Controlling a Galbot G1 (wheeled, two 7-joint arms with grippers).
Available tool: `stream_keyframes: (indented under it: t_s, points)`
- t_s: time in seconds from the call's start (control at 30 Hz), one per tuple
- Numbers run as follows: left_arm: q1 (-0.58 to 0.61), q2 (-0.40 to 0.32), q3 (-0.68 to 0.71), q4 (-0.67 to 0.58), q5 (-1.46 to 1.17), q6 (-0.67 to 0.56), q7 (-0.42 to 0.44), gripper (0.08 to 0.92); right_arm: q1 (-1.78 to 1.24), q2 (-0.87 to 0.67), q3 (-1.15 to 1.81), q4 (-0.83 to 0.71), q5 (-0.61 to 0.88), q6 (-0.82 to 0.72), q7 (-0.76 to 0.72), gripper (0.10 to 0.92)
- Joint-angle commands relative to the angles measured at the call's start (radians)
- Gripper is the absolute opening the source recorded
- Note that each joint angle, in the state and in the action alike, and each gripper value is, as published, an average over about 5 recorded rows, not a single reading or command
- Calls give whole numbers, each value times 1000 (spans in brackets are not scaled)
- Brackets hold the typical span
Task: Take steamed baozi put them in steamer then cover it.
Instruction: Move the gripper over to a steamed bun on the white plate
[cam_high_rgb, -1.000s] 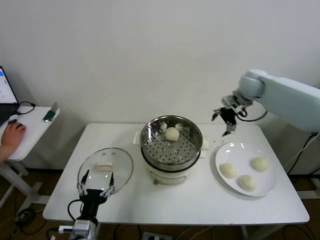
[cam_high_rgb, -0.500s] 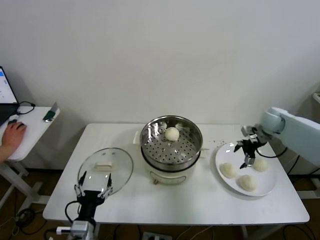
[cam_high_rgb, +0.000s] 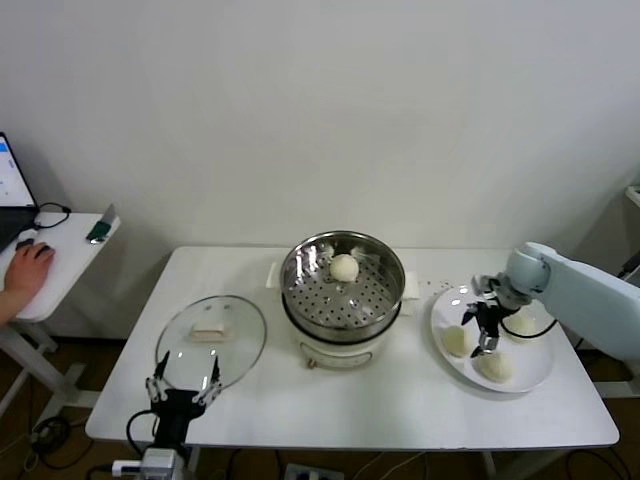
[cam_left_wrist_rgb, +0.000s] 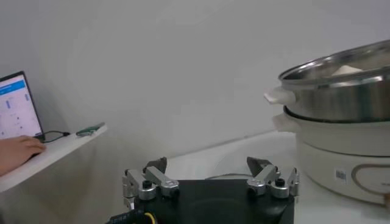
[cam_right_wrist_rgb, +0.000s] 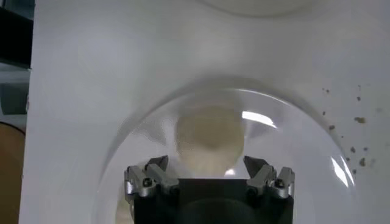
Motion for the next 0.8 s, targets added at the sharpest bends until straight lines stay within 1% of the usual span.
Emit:
stream_keyframes:
  t_s: [0.03, 0.43, 0.63, 0.8]
  points:
    - [-1, 2, -1, 4, 4, 0, 0, 823, -36, 47, 30, -53, -14, -1, -1, 823]
    - [-5, 1, -4, 8, 6, 0, 0, 823, -25, 75, 33, -108, -32, 26, -25, 812]
    - [-4, 2, -5, 8, 6, 0, 0, 823, -20, 66, 30, -100, -30, 30, -36, 728]
    - [-3, 2, -6, 7, 7, -1, 0, 823, 21, 50, 8, -85, 4, 28, -31, 709]
